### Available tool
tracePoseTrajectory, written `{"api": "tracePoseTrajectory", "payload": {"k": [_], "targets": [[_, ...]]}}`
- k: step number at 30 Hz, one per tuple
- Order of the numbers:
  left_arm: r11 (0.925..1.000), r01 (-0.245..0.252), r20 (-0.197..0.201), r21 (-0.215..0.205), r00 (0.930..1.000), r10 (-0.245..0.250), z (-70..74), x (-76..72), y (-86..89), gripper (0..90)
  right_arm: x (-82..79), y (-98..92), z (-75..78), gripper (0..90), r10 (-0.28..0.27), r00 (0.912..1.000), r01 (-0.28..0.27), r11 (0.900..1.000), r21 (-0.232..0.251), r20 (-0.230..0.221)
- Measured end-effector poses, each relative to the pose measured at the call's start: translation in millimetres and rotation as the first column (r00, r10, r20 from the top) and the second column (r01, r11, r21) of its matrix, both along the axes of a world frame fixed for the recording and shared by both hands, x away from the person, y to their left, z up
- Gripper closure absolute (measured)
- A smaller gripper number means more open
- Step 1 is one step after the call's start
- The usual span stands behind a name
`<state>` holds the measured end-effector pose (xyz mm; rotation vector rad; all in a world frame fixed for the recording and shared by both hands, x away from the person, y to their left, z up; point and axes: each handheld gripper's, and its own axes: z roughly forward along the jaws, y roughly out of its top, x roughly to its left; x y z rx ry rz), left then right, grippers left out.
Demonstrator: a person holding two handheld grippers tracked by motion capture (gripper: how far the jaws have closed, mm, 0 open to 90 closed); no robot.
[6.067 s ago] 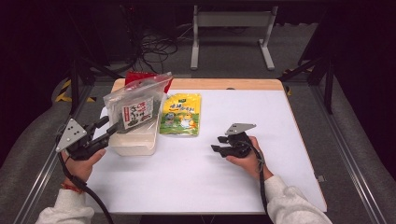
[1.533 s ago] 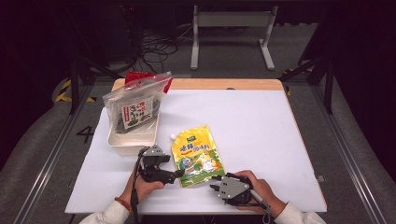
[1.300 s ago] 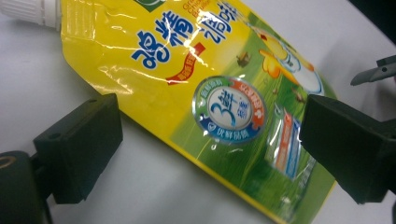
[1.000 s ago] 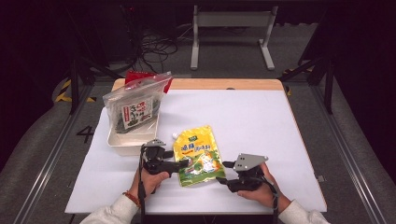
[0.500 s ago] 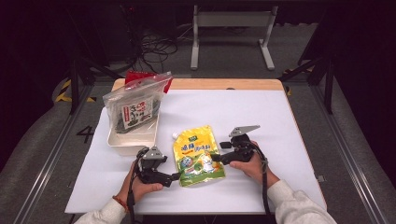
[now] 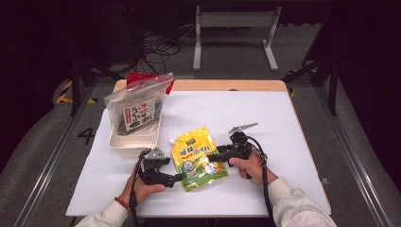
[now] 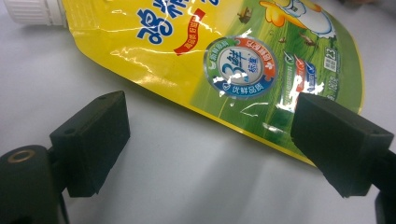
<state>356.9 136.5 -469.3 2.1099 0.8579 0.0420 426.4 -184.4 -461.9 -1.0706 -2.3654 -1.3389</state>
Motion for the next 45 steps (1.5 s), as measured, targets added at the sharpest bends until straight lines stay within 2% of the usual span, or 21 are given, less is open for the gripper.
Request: {"api": "tracePoseTrajectory", "payload": {"k": [2,3,5,6,7,11,12,15,16,22,24,26,31,34,36,37,39,41,42,43,45], "targets": [[1.0,-0.005,-0.002,-0.005,1.0,0.005,-0.2,-0.1,0.1,13.6,0.8,0.5,0.2,28.0,0.016,0.9995,-0.016,1.0,0.006,-0.026],[0.9999,-0.007,0.0,-0.008,1.0,0.007,-0.4,0.1,0.4,13.7,1.4,0.5,-0.8,28.5,0.024,0.9982,-0.023,0.999,0.024,-0.054],[0.9998,-0.01,-0.002,-0.015,0.9999,0.01,-0.7,-0.3,0.2,13.7,1.3,1.3,-2.3,35.8,0.029,0.9971,-0.026,0.999,0.036,-0.07],[0.9999,-0.007,-0.003,-0.015,1.0,0.007,-0.7,-0.2,0.5,13.7,0.6,2.4,-2.5,41.0,0.036,0.9977,-0.034,0.999,0.025,-0.058],[0.9996,-0.012,-0.008,-0.024,0.9999,0.012,-0.8,-0.4,0.9,13.7,-0.2,3.9,-2.8,51.6,0.046,0.9978,-0.045,0.999,0.01,-0.049],[0.9992,-0.018,-0.016,-0.037,0.9997,0.017,0.0,0.9,3.8,15.1,-3.1,4.1,-2.1,71.4,0.028,0.9995,-0.028,0.999,-0.045,-0.015],[0.9995,-0.018,-0.005,-0.028,0.9998,0.018,0.4,1.4,4.6,14.6,-3.7,2.2,-1.9,80.3,0.016,0.9999,-0.016,0.998,-0.057,0.006],[0.999,-0.036,-0.01,-0.025,0.9993,0.036,1.0,2.0,8.3,13.1,-6.8,-2.3,0.7,87.8,0.023,0.999,-0.021,0.998,-0.059,0.039],[0.9984,-0.047,-0.022,-0.032,0.9987,0.046,0.9,1.7,9.2,12.9,-8.7,-3.2,1.7,89.2,0.027,0.9972,-0.023,0.998,-0.06,0.07],[0.9973,-0.061,-0.042,-0.04,0.9974,0.059,1.7,2.6,13.4,11.2,-16.9,-4.1,6.0,90.0,0.049,0.9893,-0.036,0.995,-0.09,0.138],[0.9964,-0.069,-0.049,-0.05,0.9966,0.066,1.6,3.1,15.2,10.8,-20.8,-6.3,8.6,90.0,0.051,0.9828,-0.037,0.996,-0.079,0.178],[0.9959,-0.069,-0.056,-0.059,0.9963,0.066,1.6,3.8,16.9,10.6,-23.4,-7.9,10.6,90.0,0.055,0.9792,-0.041,0.997,-0.073,0.195],[0.9941,-0.052,-0.088,-0.095,0.9952,0.043,0.9,9.3,12.9,8.8,-31.7,-11.3,18.5,90.0,0.066,0.958,-0.06,0.998,-0.027,0.279],[0.9945,-0.043,-0.092,-0.096,0.9952,0.034,1.2,11.1,7.3,8.2,-34.8,-15.0,22.6,90.0,0.079,0.9475,-0.081,0.997,-0.007,0.31],[0.9967,-0.039,-0.082,-0.071,0.9961,0.033,2.1,9.7,4.6,8.6,-35.2,-18.5,24.9,90.0,0.078,0.9501,-0.088,0.996,0.022,0.302],[0.9968,-0.042,-0.073,-0.067,0.9966,0.037,2.0,8.9,4.2,9.1,-36.0,-18.2,25.5,90.0,0.087,0.9486,-0.097,0.995,0.017,0.304],[0.9969,-0.039,-0.08,-0.069,0.9963,0.033,2.1,7.6,5.7,9.5,-37.3,-12.6,24.6,90.0,0.078,0.9475,-0.06,0.996,-0.067,0.31],[0.9971,-0.033,-0.083,-0.068,0.9962,0.028,2.4,5.8,7.5,10.3,-36.4,-11.2,22.0,89.9,0.077,0.952,-0.057,0.996,-0.073,0.296],[0.9983,-0.023,-0.07,-0.053,0.9974,0.019,2.6,4.8,8.8,11.6,-35.5,-10.6,20.3,80.8,0.061,0.954,-0.032,0.994,-0.103,0.294],[0.9984,-0.024,-0.07,-0.05,0.9973,0.02,2.7,4.1,9.5,13.3,-33.0,-11.3,17.5,69.3,0.007,0.9603,0.03,0.991,-0.128,0.279],[0.9985,-0.023,-0.065,-0.05,0.9977,0.02,2.4,3.4,10.8,14.3,-27.8,-14.7,12.6,56.7,-0.029,0.9751,0.054,0.993,-0.109,0.22]]}}
